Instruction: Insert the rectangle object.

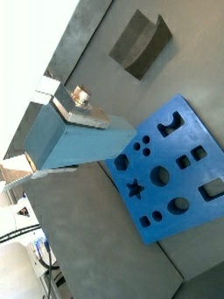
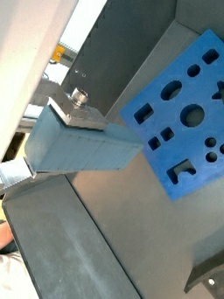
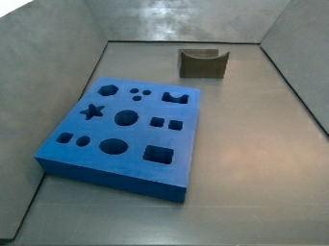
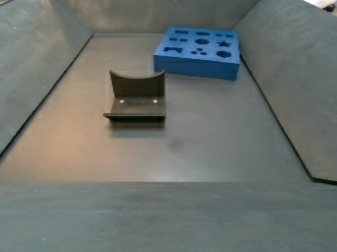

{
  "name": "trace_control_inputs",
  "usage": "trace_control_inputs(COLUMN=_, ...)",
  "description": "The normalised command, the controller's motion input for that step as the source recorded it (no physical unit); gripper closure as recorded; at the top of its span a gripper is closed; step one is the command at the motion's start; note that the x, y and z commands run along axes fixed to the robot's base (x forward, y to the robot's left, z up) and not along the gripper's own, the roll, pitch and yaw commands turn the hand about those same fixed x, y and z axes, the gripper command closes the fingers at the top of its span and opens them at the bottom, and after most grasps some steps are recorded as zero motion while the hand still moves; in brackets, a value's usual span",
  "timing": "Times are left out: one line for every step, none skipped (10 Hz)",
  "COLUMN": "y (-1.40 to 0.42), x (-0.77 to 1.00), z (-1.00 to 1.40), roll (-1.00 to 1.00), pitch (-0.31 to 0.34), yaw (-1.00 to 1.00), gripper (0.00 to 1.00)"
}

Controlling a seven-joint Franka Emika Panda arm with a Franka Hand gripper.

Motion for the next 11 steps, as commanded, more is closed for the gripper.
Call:
trace_control_inputs(y=-0.42, x=-0.18, z=-0.69, roll=0.08, pitch=0.186, yaw=-0.13, gripper=1.0)
trace_control_inputs(y=-0.27, x=-0.05, z=-0.49, roll=0.06, pitch=0.103, yaw=-0.07, gripper=1.0)
trace_control_inputs(y=-0.15, x=-0.01, z=-0.29, roll=0.05, pitch=0.052, yaw=-0.03, gripper=1.0)
trace_control_inputs(y=0.19, x=0.19, z=0.66, roll=0.06, pitch=0.097, yaw=-0.09, gripper=1.0)
trace_control_inputs(y=0.22, x=0.18, z=0.67, roll=0.05, pitch=0.096, yaw=-0.07, gripper=1.0)
trace_control_inputs(y=0.12, x=0.12, z=0.4, roll=0.02, pitch=0.13, yaw=-0.05, gripper=1.0)
trace_control_inputs(y=0.06, x=0.09, z=0.2, roll=0.01, pitch=0.111, yaw=-0.03, gripper=1.0)
trace_control_inputs(y=0.35, x=-0.2, z=-0.04, roll=-0.33, pitch=-0.087, yaw=0.17, gripper=1.0)
trace_control_inputs(y=-0.1, x=0.19, z=-0.47, roll=-0.11, pitch=0.079, yaw=0.0, gripper=1.0)
trace_control_inputs(y=-0.25, x=0.73, z=-0.9, roll=-0.1, pitch=0.0, yaw=-0.11, gripper=1.0)
trace_control_inputs(y=-0.23, x=0.45, z=-0.99, roll=0.0, pitch=-0.013, yaw=-0.42, gripper=1.0)
